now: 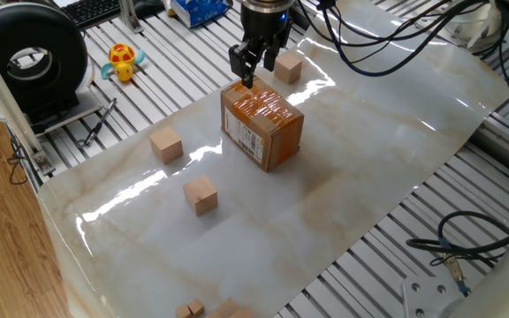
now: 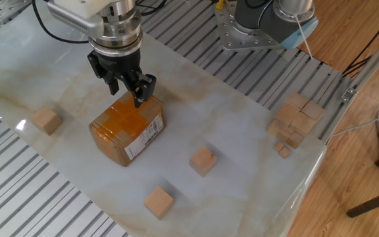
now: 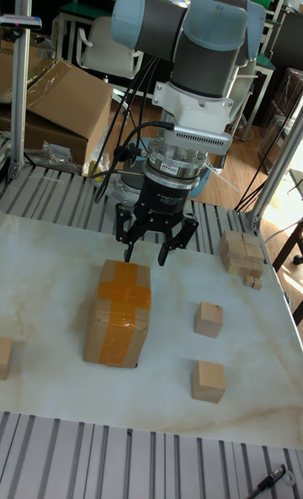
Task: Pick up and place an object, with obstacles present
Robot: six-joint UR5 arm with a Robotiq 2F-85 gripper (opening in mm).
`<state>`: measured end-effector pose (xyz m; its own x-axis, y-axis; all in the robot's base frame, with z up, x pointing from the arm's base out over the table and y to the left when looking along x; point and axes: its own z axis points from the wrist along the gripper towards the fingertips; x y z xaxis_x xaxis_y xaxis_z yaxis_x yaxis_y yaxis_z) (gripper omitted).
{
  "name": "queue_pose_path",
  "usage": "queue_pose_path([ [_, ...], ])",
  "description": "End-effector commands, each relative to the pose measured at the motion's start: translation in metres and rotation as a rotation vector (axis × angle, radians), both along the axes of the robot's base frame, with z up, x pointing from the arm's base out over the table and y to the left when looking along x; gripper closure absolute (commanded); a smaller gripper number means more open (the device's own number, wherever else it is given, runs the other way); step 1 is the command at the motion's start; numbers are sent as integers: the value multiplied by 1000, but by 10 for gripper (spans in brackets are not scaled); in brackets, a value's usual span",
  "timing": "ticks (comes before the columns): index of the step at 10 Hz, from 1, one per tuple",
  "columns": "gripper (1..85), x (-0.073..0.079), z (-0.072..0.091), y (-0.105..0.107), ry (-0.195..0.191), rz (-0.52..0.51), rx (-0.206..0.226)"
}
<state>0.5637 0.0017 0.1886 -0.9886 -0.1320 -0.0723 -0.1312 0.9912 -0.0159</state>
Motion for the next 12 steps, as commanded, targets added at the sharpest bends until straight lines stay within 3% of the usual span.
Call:
queue_pose_path([
  [1, 280, 0, 1, 2, -1, 0, 12],
  [12, 283, 1, 5, 1, 8, 10, -6],
])
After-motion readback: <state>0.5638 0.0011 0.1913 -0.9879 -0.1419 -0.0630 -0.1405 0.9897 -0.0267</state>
